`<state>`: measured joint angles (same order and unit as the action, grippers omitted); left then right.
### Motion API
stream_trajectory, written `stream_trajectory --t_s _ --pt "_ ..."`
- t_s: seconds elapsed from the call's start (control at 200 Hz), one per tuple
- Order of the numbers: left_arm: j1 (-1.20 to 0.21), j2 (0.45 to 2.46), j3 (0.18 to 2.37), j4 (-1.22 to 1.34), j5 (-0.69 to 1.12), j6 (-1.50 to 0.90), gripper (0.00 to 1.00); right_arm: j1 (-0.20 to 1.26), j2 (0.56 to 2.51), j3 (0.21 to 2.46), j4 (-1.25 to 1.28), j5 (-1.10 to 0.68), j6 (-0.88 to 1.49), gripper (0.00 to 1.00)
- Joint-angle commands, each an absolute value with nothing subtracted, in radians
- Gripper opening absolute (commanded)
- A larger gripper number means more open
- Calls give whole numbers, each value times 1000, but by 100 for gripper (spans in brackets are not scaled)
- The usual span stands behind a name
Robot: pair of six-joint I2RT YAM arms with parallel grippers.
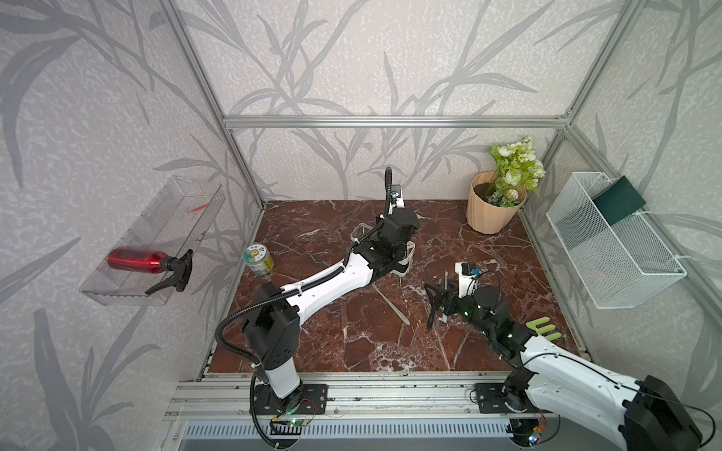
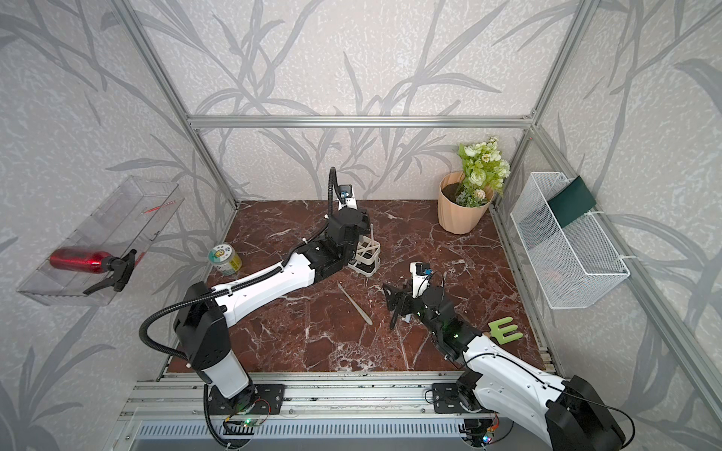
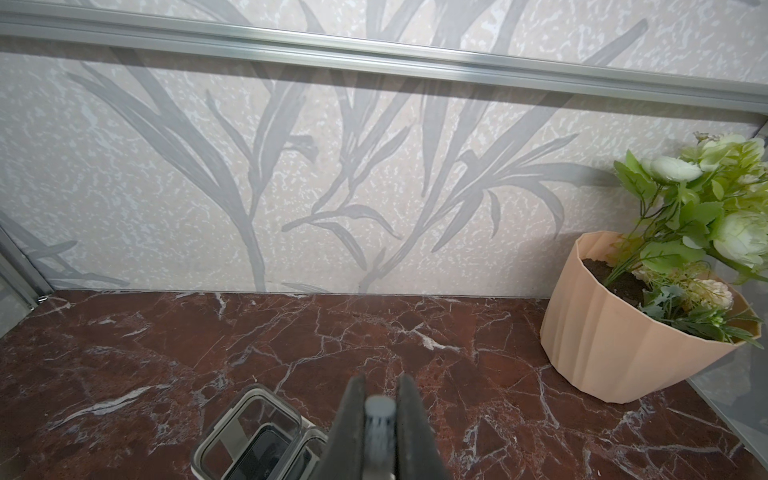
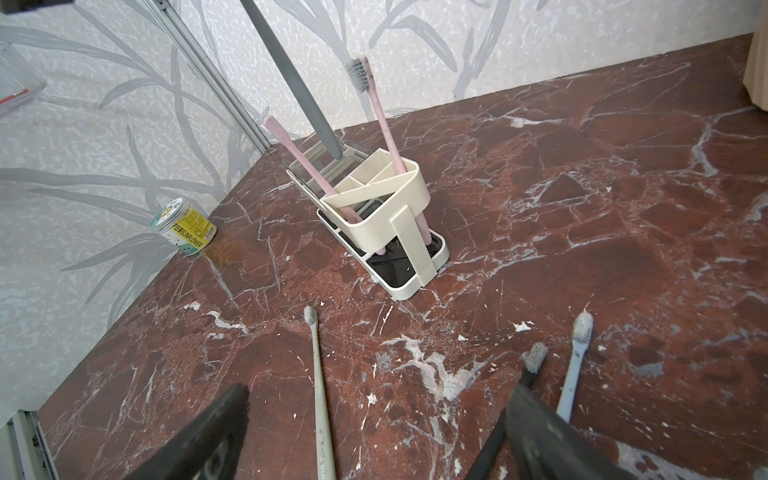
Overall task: Place the toothbrush into the toothbrush holder
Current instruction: Place the toothbrush in the toothbrush holder.
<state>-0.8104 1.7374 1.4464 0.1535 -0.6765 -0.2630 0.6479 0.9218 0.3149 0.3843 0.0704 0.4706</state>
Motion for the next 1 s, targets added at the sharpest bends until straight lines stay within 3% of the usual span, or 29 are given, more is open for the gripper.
stream_trajectory --t_s 0.0,0.995 --pt "-814 1764 1435 197 -710 -291 0 645 925 315 411 62 469 96" --pt "-804 1871 1377 275 -750 -357 0 645 959 318 445 21 477 96"
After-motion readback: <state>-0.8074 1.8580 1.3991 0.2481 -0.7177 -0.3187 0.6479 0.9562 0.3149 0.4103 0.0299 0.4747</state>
